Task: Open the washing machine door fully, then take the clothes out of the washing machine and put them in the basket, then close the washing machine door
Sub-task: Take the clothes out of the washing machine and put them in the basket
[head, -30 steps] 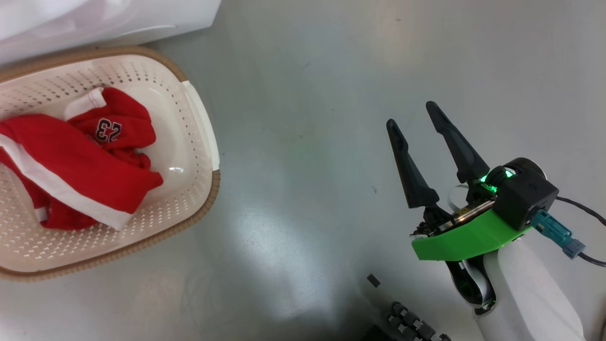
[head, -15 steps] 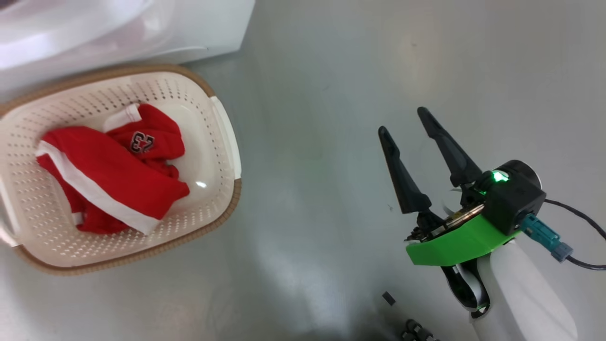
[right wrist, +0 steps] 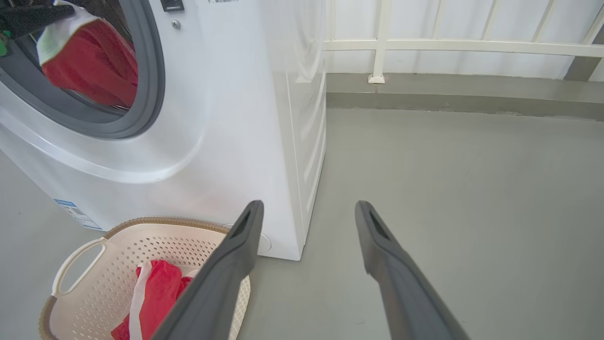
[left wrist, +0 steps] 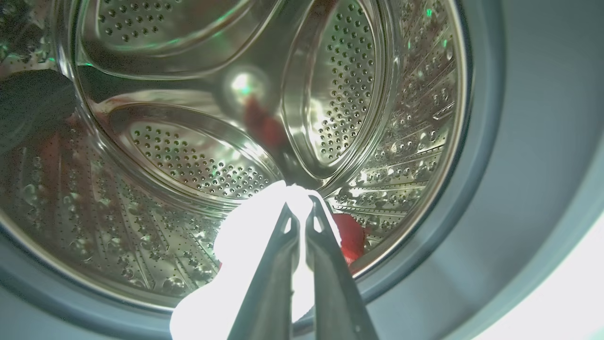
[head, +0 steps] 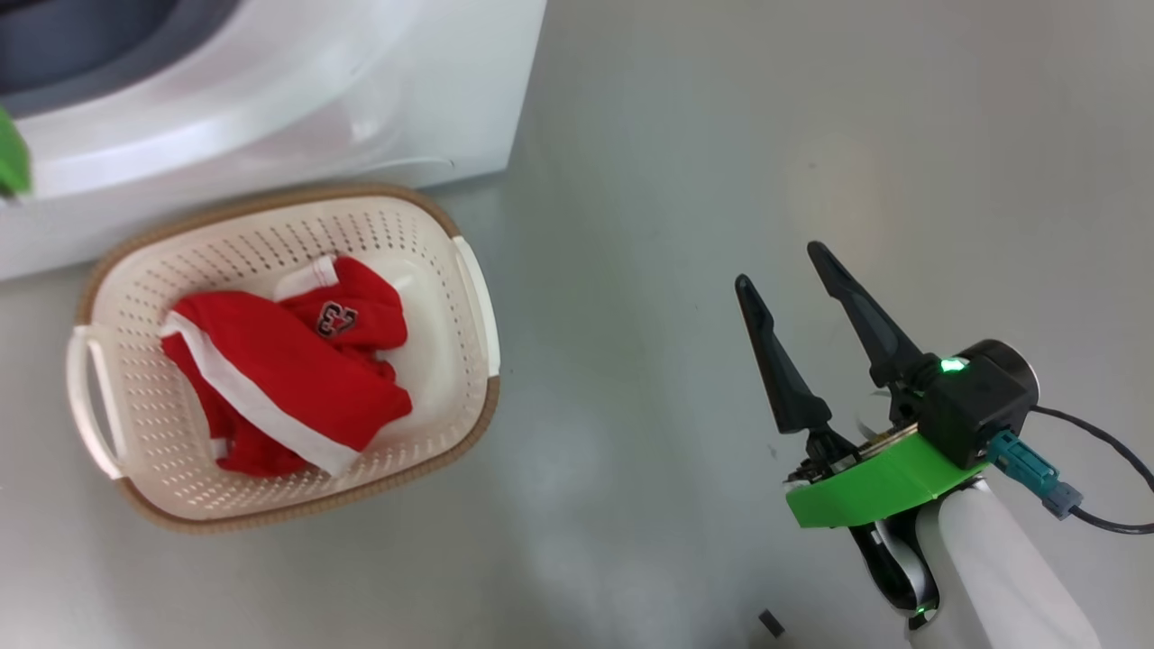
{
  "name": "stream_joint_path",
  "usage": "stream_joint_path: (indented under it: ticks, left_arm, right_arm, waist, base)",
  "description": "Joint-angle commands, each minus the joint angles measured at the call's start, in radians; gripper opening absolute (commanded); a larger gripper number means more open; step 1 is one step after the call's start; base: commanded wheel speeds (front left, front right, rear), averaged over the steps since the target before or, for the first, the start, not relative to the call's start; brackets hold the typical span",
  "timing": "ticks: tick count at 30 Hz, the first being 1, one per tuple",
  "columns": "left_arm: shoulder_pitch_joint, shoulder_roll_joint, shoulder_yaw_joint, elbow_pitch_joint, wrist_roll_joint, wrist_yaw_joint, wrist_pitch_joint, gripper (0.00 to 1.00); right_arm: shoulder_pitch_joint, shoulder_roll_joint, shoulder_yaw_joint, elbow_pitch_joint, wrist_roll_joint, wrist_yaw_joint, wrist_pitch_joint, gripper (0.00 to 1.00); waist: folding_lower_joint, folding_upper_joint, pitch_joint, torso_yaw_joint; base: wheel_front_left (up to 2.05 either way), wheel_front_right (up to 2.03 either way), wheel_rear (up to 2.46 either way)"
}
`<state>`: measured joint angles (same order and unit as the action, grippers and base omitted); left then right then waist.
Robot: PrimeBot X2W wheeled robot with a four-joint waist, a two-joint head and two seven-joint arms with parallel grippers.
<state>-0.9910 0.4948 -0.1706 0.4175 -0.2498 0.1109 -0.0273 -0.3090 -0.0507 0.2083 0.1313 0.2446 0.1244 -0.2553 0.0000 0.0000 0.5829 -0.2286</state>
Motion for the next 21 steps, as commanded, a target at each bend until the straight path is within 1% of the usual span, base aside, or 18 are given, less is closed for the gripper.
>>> stream_joint_path:
  ticks: [1,8,9,10,16,21]
  left_arm:
    - [0.03,0.051,0.037,-0.056,-0.004,0.015,0.001,0.0]
    - [0.296,0.051,0.081,-0.393,-0.013,0.12,0.038,0.0]
    - [0.359,0.047,0.089,-0.477,-0.011,0.146,0.052,0.0]
    - [0.387,0.046,0.091,-0.514,-0.008,0.158,0.058,0.0]
    - [0.509,0.034,0.089,-0.681,0.011,0.21,0.083,0.0]
    - [0.57,0.02,0.083,-0.779,0.028,0.241,0.078,0.0]
  right_arm:
    - [0.03,-0.003,0.014,-0.016,-0.003,0.006,-0.006,1.0]
    - [0.061,-0.002,-0.001,-0.001,-0.013,0.006,-0.006,1.0]
    - [0.07,-0.002,-0.004,0.003,-0.017,0.006,-0.006,1.0]
    - [0.074,-0.002,-0.004,0.005,-0.018,0.006,-0.006,1.0]
    - [0.102,-0.002,-0.01,0.017,-0.026,0.006,-0.006,1.0]
    - [0.131,-0.001,-0.016,0.028,-0.031,0.006,-0.006,1.0]
  waist:
    - [0.0,0.0,-0.039,0.018]
    - [0.0,0.0,-0.116,0.034]
    - [0.0,0.0,-0.138,0.038]
    - [0.0,0.0,-0.149,0.04]
    - [0.0,0.0,-0.215,0.047]
    - [0.0,0.0,-0.271,0.053]
  base:
    - [0.0,0.0,0.0]
    - [0.0,0.0,0.0]
    - [0.0,0.0,0.0]
    - [0.0,0.0,0.0]
    - [0.0,0.0,0.0]
    - [0.0,0.0,0.0]
